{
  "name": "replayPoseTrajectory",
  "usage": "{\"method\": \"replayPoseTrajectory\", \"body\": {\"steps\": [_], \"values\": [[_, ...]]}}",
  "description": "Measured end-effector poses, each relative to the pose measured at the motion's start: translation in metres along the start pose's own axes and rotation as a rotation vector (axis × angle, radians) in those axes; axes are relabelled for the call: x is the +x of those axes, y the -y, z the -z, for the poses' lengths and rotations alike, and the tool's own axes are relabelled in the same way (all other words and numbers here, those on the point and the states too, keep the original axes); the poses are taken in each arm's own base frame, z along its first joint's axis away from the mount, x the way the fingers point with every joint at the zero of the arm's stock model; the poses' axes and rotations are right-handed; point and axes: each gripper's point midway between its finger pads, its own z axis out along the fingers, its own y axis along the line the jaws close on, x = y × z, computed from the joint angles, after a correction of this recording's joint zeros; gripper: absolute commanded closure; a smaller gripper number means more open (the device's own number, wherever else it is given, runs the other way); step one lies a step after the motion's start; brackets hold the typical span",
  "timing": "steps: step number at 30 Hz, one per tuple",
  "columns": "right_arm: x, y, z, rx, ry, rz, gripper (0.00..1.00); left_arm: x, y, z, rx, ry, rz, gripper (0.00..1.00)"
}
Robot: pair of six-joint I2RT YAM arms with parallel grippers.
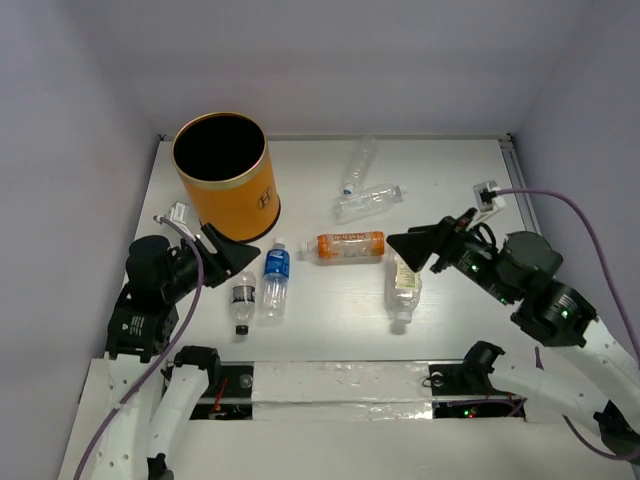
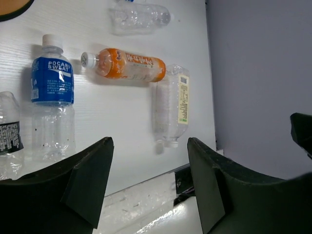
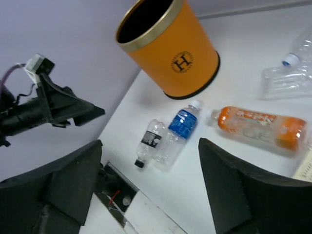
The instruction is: Put the plastic bottles in the bin
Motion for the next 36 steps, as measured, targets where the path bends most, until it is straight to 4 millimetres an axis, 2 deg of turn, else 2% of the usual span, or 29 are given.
{"method": "replayPoseTrajectory", "body": {"steps": [1, 3, 4, 5, 7, 8, 10, 11, 16, 21, 23, 24, 25, 27, 28, 29, 32, 34, 36], "values": [[-0.001, 0.004, 0.007, 0.014, 0.008, 0.004, 0.13, -0.002, 0.002, 0.0, 0.007, 0.007, -0.001, 0.44], [0.004, 0.012, 0.015, 0.043, 0.005, 0.002, 0.32, -0.005, 0.005, -0.001, 0.02, 0.021, -0.004, 0.55], [0.008, 0.017, 0.017, 0.058, -0.001, -0.001, 0.45, -0.007, 0.006, -0.002, 0.024, 0.026, -0.001, 0.67], [0.013, 0.022, 0.018, 0.074, -0.012, -0.005, 0.7, -0.009, 0.007, -0.003, 0.029, 0.029, 0.001, 0.72], [0.028, 0.035, 0.02, 0.112, -0.046, -0.008, 0.91, -0.011, 0.007, -0.006, 0.028, 0.03, -0.001, 0.85], [0.033, 0.039, 0.021, 0.127, -0.061, -0.013, 1.0, -0.012, 0.006, -0.009, 0.023, 0.027, 0.003, 0.89], [0.04, 0.043, 0.022, 0.14, -0.079, -0.017, 1.0, -0.011, 0.002, -0.013, 0.01, 0.019, 0.004, 0.99], [0.041, 0.044, 0.023, 0.143, -0.084, -0.018, 1.0, -0.01, 0.0, -0.015, 0.002, 0.018, 0.001, 1.0], [0.044, 0.043, 0.02, 0.135, -0.102, -0.016, 1.0, 0.0, -0.014, -0.027, -0.06, -0.002, -0.032, 1.0], [0.051, 0.042, 0.014, 0.128, -0.132, -0.006, 1.0, 0.027, -0.027, -0.049, -0.156, -0.083, -0.104, 1.0], [0.055, 0.042, 0.011, 0.128, -0.15, -0.004, 0.98, 0.035, -0.034, -0.058, -0.207, -0.104, -0.135, 0.93], [0.056, 0.042, 0.01, 0.125, -0.158, -0.005, 0.86, 0.038, -0.038, -0.063, -0.232, -0.111, -0.149, 0.89], [0.058, 0.042, 0.009, 0.123, -0.163, -0.007, 0.65, 0.042, -0.041, -0.067, -0.253, -0.12, -0.159, 0.81], [0.063, 0.043, 0.007, 0.116, -0.173, -0.008, 0.47, 0.052, -0.051, -0.077, -0.304, -0.146, -0.184, 0.69], [0.066, 0.044, 0.006, 0.114, -0.181, -0.012, 0.4, 0.057, -0.057, -0.082, -0.331, -0.16, -0.196, 0.57], [0.07, 0.045, 0.006, 0.115, -0.191, -0.016, 0.31, 0.061, -0.062, -0.086, -0.355, -0.172, -0.206, 0.52], [0.079, 0.047, 0.005, 0.112, -0.216, -0.02, 0.22, 0.067, -0.074, -0.096, -0.414, -0.183, -0.225, 0.34], [0.083, 0.047, 0.005, 0.108, -0.23, -0.022, 0.19, 0.066, -0.083, -0.102, -0.455, -0.178, -0.235, 0.28], [0.086, 0.046, 0.004, 0.102, -0.243, -0.024, 0.17, 0.065, -0.091, -0.109, -0.493, -0.17, -0.246, 0.28]]}}
